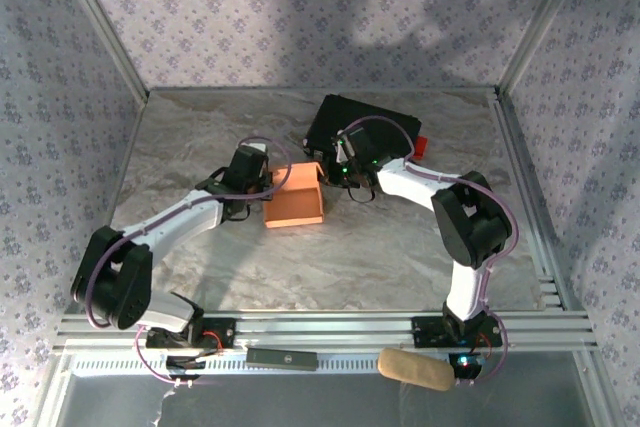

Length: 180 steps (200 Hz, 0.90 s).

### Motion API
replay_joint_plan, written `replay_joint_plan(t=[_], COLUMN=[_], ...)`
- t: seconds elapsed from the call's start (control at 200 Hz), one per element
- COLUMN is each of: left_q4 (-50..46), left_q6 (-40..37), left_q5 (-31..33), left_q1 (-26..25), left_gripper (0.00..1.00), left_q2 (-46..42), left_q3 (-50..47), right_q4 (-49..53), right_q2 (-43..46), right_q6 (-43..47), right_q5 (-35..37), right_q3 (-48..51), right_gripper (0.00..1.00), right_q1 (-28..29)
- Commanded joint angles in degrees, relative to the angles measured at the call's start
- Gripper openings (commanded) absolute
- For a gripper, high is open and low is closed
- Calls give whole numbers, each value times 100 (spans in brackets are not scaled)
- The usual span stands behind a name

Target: Fold the paper box

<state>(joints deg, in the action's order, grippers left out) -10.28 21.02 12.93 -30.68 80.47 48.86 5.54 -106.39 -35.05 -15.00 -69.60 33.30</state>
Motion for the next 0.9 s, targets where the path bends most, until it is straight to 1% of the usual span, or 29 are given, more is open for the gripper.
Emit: replay_joint_plan(t=[0.0, 0.095, 0.225, 0.365, 0.51, 0.67, 0.785, 0.894], left_q4=[554, 604, 239, 38, -282, -395, -315, -158], left_q6=[459, 628, 685, 708, 728, 710, 817, 916], left_q5=[7, 9, -42, 2, 159, 320, 408, 742], left_q1=[-103, -135, -166, -200, -231, -271, -333, -522], left_gripper=[7, 8, 10, 21, 23, 21, 13, 7], left_q2=[-335, -444, -328, -280, -308, -288, -237, -180], left_q3=[-243, -296, -131, -115, 27, 62, 27, -20], right_q4=[-26, -35, -30, -21, 13, 13, -2, -79], right_q2=[119, 126, 127, 134, 136, 136, 145, 158], right_q6=[-49, -46, -48, -52, -54, -52, -49, -48], right_q5=[75, 100, 116, 130, 144, 158, 151, 141], right_q3=[-9, -1, 8, 0, -9, -11, 6, 65], right_gripper=[18, 18, 18, 17, 17, 16, 16, 15], right_q1=[77, 80, 78, 75, 71, 63, 68, 80])
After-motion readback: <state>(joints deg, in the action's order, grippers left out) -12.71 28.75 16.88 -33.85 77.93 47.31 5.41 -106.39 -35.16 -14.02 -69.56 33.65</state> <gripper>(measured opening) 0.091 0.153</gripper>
